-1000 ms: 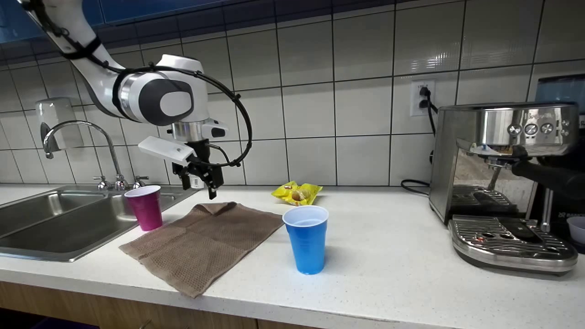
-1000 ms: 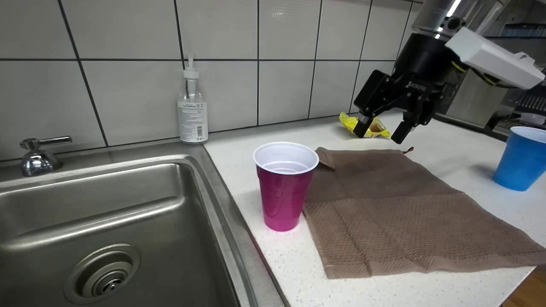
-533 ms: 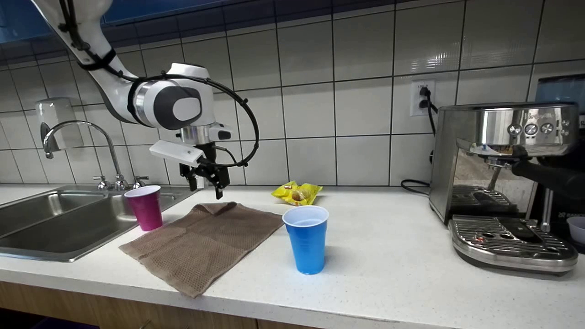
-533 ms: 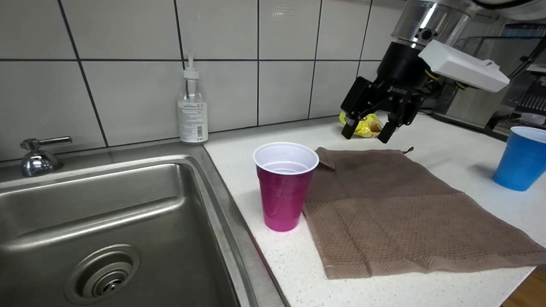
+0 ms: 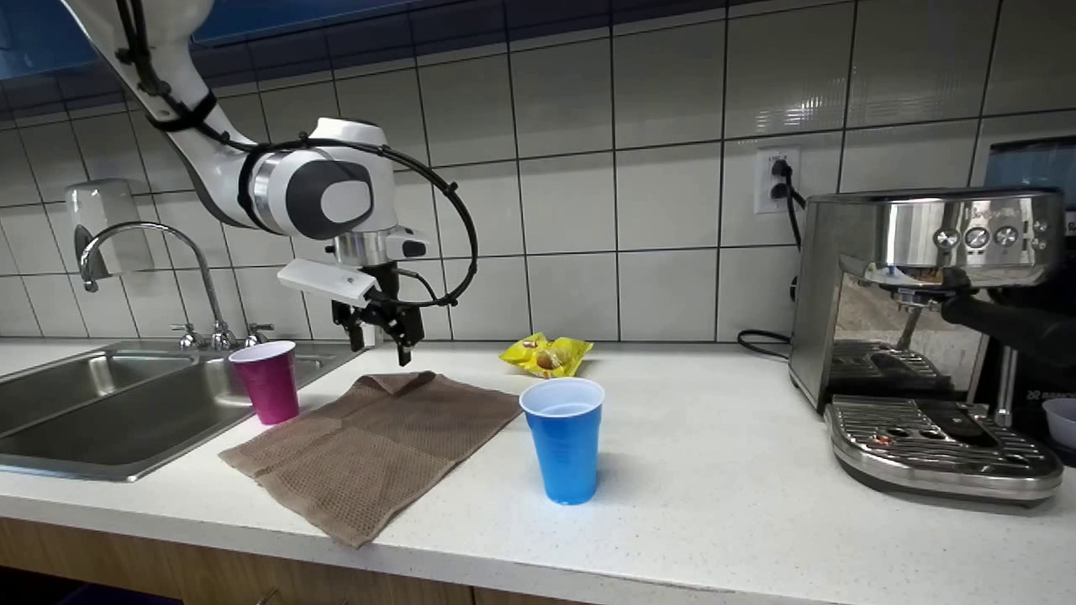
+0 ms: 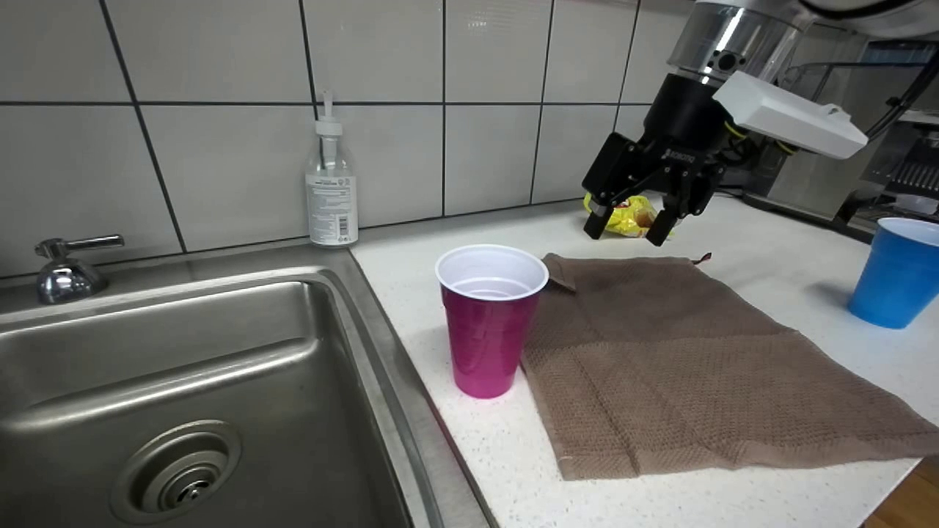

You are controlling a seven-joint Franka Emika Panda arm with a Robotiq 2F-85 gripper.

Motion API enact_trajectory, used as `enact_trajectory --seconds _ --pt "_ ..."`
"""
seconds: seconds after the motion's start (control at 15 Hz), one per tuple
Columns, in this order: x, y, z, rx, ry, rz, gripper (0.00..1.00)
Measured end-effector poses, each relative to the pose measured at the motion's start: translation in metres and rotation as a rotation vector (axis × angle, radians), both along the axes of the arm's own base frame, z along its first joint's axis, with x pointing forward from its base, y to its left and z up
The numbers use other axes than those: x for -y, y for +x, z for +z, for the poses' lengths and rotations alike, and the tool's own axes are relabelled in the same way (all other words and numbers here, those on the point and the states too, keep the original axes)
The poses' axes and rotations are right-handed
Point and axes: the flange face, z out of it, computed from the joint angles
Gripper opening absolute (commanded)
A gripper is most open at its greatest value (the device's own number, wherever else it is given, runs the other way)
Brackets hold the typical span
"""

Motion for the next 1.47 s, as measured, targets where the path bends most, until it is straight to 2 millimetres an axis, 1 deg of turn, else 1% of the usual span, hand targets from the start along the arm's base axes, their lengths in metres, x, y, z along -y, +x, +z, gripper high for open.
enact_trajectory --seconds 0.33,0.47,0.6,0.93,1.2,1.47 --pt "-0.004 0.000 -0.002 0.019 -0.003 0.003 1.00" --pt "-0.007 -0.001 -0.006 0.028 -0.005 0.007 1.00" --pt "-0.010 -0.001 -0.014 0.030 -0.009 0.010 1.00" --pt "-0.013 0.001 -0.042 0.011 -0.019 0.010 1.00" --pt "-0.014 0.013 -0.056 0.002 -0.047 0.029 1.00" --pt "-0.017 0.031 -0.062 0.013 -0.071 0.031 1.00"
